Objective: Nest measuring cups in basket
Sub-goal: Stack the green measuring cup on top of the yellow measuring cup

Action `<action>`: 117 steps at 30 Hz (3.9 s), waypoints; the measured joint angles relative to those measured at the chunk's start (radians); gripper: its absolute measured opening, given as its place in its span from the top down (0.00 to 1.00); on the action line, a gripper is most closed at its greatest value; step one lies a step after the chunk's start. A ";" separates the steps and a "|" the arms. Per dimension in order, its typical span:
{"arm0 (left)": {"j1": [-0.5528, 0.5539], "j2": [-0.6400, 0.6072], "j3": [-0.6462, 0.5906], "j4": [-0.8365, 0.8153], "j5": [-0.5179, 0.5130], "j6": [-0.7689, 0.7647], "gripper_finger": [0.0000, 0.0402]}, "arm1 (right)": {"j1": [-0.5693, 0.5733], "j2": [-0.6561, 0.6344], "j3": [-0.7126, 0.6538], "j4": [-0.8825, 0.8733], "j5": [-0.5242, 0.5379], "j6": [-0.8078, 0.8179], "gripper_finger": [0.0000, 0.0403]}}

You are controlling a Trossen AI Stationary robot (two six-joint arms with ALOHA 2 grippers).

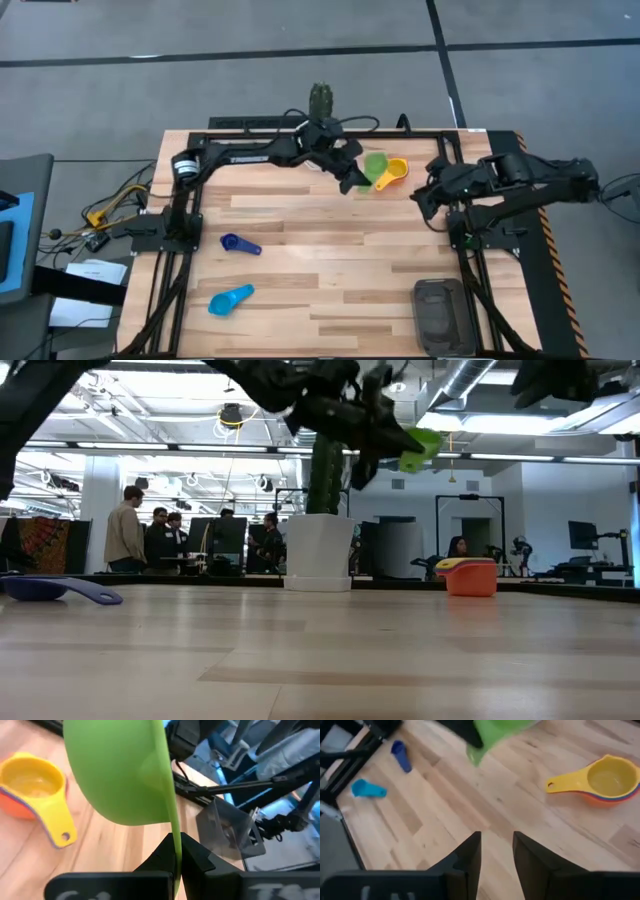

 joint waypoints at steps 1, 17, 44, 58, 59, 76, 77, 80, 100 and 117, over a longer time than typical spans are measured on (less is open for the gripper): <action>0.001 0.017 0.008 0.008 0.016 0.000 1.00 | -0.013 0.001 0.000 0.000 0.000 0.000 0.68; 0.052 0.219 0.194 -0.002 0.175 0.089 1.00 | -0.237 0.135 0.001 0.050 -0.009 0.084 0.73; 0.059 0.405 0.337 0.031 0.278 -0.075 1.00 | -0.527 0.280 -0.001 0.083 0.019 -0.229 0.47; 0.077 0.405 0.337 0.256 0.351 -0.294 1.00 | -0.613 0.277 -0.070 0.136 -0.119 -0.266 0.57; 0.077 0.405 0.337 0.256 0.351 -0.294 1.00 | -0.617 0.277 -0.075 0.140 -0.119 -0.266 0.59; 0.075 0.400 0.338 0.268 0.353 -0.330 0.97 | -0.653 0.277 -0.082 0.193 -0.112 -0.294 0.97; 0.074 0.401 0.338 0.271 0.355 -0.327 0.95 | -0.653 0.277 -0.082 0.193 -0.113 -0.294 0.96; 0.073 0.401 0.336 0.260 0.374 -0.323 0.86 | -0.654 0.277 -0.082 0.184 -0.114 -0.288 0.98; -0.002 0.228 0.335 -0.313 0.146 0.296 0.72 | -0.786 0.275 -0.122 0.070 -0.148 -0.341 0.98; -0.001 -0.019 0.336 -0.701 -0.396 0.658 0.78 | -0.892 0.378 -0.282 0.322 -0.256 -0.238 0.98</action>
